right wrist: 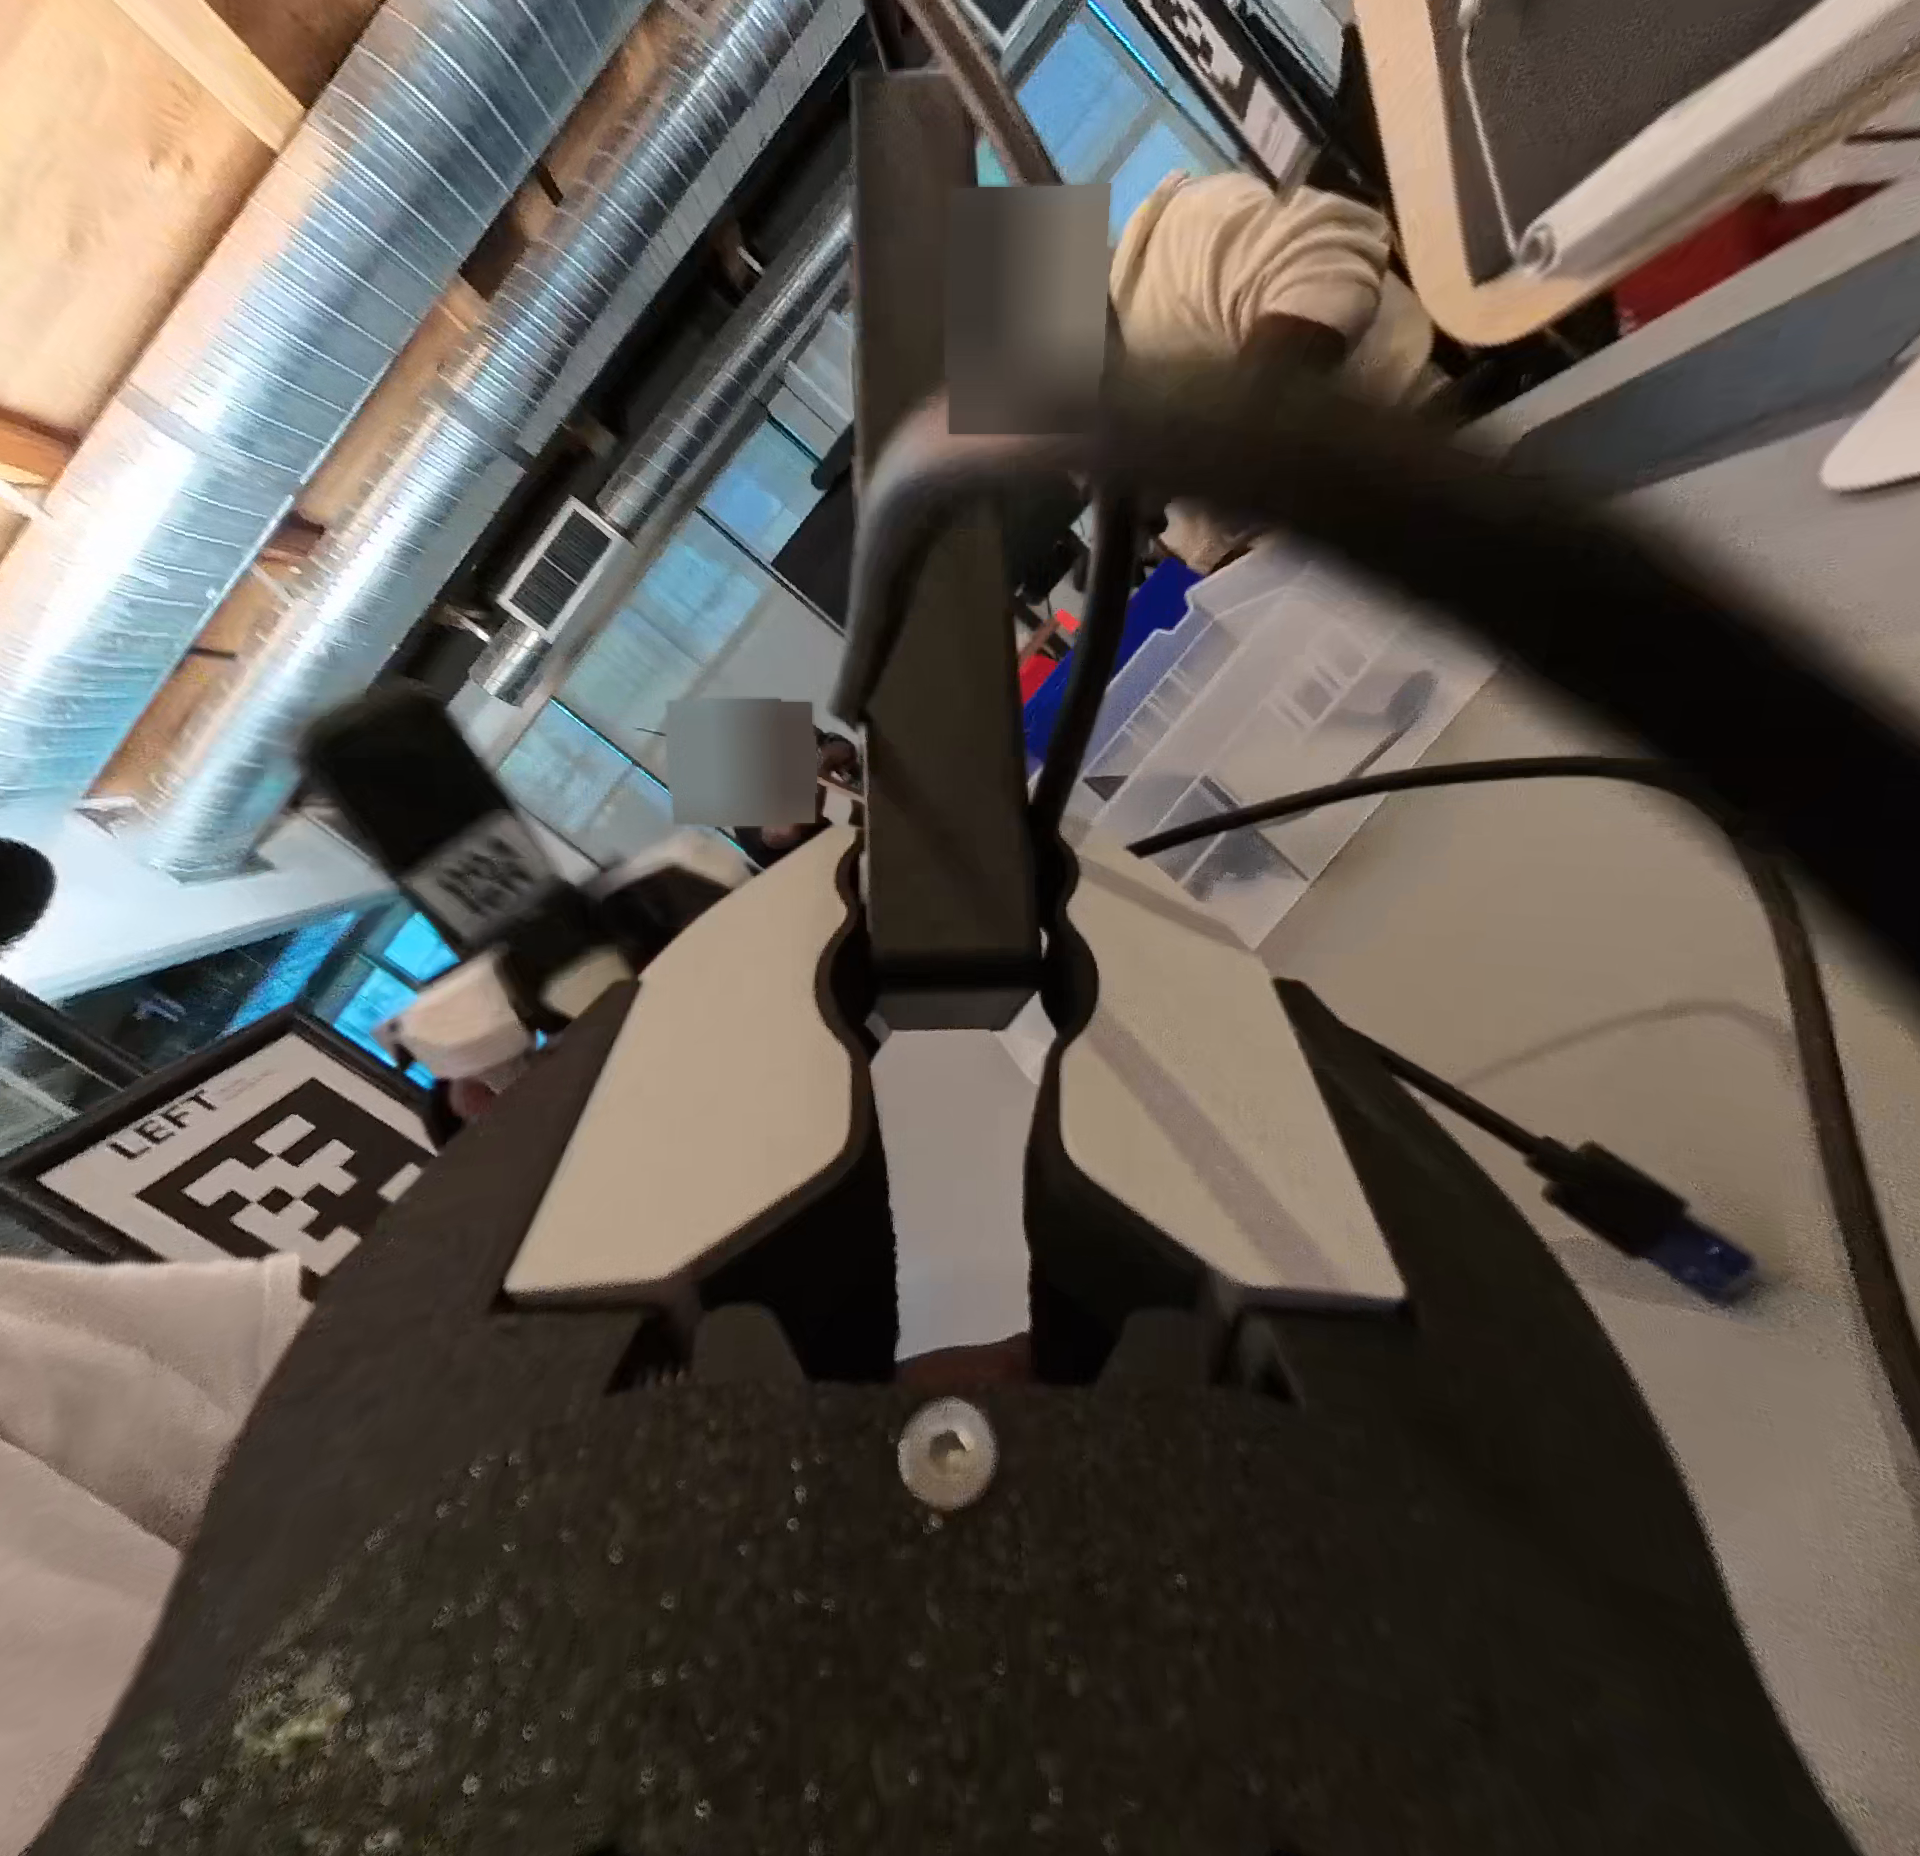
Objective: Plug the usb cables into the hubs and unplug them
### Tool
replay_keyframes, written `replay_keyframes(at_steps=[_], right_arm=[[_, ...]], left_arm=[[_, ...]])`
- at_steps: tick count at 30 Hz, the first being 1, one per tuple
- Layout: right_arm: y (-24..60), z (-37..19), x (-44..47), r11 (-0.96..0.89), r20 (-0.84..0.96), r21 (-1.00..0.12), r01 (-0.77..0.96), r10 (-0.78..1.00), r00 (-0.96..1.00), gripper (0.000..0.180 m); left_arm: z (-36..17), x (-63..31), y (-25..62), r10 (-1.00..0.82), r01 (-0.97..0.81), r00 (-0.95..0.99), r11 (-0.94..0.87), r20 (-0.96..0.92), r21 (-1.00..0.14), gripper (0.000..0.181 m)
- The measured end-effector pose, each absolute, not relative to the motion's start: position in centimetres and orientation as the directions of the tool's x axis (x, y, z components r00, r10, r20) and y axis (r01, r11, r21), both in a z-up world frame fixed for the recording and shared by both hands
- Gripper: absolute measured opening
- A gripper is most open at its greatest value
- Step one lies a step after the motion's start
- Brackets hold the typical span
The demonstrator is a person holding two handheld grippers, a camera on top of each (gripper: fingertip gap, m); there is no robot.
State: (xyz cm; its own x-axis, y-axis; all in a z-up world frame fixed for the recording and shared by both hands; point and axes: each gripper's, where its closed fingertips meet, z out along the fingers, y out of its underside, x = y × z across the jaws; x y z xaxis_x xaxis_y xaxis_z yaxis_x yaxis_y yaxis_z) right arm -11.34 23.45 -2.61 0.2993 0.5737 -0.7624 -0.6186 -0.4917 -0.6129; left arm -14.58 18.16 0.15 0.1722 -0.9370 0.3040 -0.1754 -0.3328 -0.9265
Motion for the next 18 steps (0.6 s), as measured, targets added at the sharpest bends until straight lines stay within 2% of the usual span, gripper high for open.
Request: replay_keyframes(at_steps=[2,4,7,13,18], right_arm=[[23.8,-2.9,-11.6,-0.514,-0.794,-0.571,-0.641,0.545,0.270,0.028],[24.0,-2.9,-11.6,-0.529,-0.818,-0.525,-0.667,0.529,0.225,0.029],[23.5,-3.0,-13.0,-0.565,-0.801,-0.550,-0.616,0.566,0.196,0.029],[22.5,-3.7,-16.3,-0.580,-0.753,-0.638,-0.506,0.609,0.251,0.030],[21.7,-3.5,-18.0,-0.604,-0.752,-0.635,-0.483,0.627,0.203,0.031]], left_arm=[[-1.1,-15.1,17.0,-0.835,-0.063,0.041,-0.550,0.548,-0.833,0.050],[-3.2,-15.5,17.0,-0.777,-0.039,0.035,-0.630,0.629,-0.776,0.048],[-5.0,-16.1,19.6,-0.785,0.022,0.140,-0.607,0.604,-0.794,0.050],[-2.7,-17.0,22.2,-0.796,0.114,0.141,-0.577,0.589,-0.808,0.051],[-2.4,-16.9,22.4,-0.784,0.116,0.102,-0.601,0.612,-0.791,0.036]])
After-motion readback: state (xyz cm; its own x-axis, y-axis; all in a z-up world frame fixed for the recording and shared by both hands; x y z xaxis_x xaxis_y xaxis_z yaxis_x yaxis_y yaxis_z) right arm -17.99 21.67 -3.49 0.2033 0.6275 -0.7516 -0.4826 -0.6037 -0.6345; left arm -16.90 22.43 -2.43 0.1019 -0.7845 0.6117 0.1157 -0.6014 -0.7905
